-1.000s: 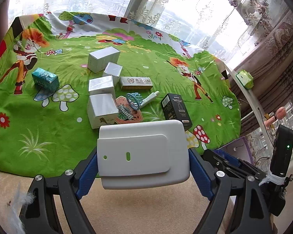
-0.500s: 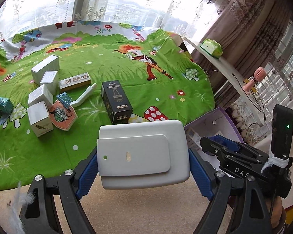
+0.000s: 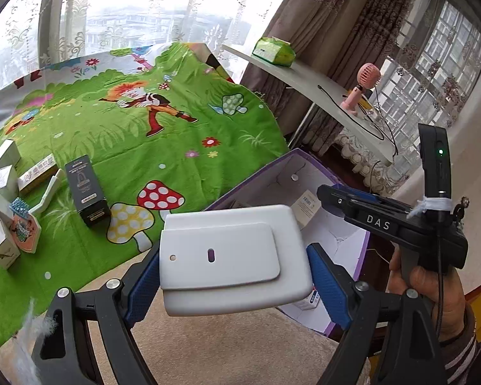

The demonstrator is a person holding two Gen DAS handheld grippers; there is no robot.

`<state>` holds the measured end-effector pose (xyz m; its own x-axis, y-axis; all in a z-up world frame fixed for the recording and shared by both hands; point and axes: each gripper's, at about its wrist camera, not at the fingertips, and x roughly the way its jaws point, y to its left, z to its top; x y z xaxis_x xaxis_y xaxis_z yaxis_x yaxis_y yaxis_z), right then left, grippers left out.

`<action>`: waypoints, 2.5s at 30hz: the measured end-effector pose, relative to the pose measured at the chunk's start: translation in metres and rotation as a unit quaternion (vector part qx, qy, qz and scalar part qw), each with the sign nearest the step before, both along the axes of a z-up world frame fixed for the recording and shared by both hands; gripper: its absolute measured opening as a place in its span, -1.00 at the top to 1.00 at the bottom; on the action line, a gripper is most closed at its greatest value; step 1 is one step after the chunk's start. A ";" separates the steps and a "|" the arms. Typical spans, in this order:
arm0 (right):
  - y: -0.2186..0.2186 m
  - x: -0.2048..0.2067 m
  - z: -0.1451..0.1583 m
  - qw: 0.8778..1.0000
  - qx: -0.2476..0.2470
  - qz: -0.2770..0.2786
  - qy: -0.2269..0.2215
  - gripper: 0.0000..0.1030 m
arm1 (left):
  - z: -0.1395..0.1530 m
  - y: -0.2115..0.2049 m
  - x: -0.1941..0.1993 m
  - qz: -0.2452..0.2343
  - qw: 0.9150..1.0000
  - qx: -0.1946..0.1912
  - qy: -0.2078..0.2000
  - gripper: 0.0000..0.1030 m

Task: Organize rigid objects
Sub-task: 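Carry the white case and blue block into the storage box and open both tools, then move both tools back over the sheet toward the teal pack and black box, then grasp the teal tissue pack with the left tool while the right tool grasps the black DORMI box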

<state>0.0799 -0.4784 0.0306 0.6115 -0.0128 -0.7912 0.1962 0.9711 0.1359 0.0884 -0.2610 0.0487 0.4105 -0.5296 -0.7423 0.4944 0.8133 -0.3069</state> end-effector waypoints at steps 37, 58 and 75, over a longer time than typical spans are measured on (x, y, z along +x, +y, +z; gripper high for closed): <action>0.097 0.028 0.013 0.995 0.009 0.101 -0.008 -0.62 | 0.022 0.131 0.004 0.115 0.991 0.002 -0.072 -0.73; 0.235 0.123 -0.024 0.968 0.010 0.246 0.051 -0.62 | -0.009 0.299 0.066 0.260 0.960 0.094 -0.049 -0.73; 0.270 0.182 -0.065 0.954 -0.024 0.281 0.106 -0.58 | -0.064 0.370 0.132 0.242 0.957 0.155 0.030 -0.74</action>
